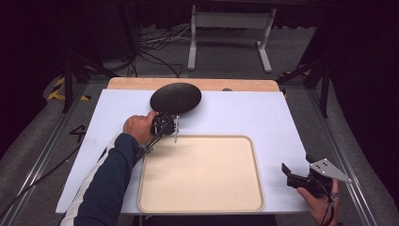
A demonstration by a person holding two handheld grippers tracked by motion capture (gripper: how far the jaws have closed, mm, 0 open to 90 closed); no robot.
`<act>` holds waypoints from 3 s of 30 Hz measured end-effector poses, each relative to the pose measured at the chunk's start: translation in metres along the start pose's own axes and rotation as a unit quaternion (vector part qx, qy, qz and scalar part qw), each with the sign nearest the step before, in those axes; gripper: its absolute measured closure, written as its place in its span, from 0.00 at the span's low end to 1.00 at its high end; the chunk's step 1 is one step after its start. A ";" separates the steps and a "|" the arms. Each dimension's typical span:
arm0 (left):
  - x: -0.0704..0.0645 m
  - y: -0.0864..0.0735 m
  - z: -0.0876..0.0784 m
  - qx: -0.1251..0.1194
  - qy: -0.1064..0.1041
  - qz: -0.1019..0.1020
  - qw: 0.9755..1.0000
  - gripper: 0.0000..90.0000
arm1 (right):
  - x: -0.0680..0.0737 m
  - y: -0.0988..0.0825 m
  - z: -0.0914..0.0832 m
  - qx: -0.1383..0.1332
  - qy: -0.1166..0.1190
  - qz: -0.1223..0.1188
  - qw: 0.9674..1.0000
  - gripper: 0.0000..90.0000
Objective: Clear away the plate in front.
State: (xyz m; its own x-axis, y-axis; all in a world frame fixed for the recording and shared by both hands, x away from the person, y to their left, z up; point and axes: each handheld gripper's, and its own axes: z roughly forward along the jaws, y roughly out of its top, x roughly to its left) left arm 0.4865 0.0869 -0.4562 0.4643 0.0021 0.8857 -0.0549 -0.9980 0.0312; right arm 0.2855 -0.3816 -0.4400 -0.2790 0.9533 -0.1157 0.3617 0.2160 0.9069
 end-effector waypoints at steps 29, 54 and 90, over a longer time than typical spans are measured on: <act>0.017 -0.004 -0.114 -0.068 0.057 -0.007 0.996 0.96 | 0.000 0.003 -0.004 -0.006 -0.004 0.006 1.000 0.07; -0.034 0.024 -0.195 -0.153 0.038 0.044 0.986 0.96 | 0.001 0.004 -0.005 -0.008 -0.004 0.006 1.000 0.07; -0.106 0.031 -0.209 -0.202 -0.040 0.093 0.974 0.96 | 0.002 0.004 -0.006 -0.005 -0.007 0.003 1.000 0.07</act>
State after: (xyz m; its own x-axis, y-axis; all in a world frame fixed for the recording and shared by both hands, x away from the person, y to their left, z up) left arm 0.2506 0.0694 -0.4527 0.4790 -0.1975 0.8553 -0.4800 -0.8747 0.0669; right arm 0.2814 -0.3805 -0.4346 -0.2652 0.9573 -0.1154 0.3539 0.2080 0.9119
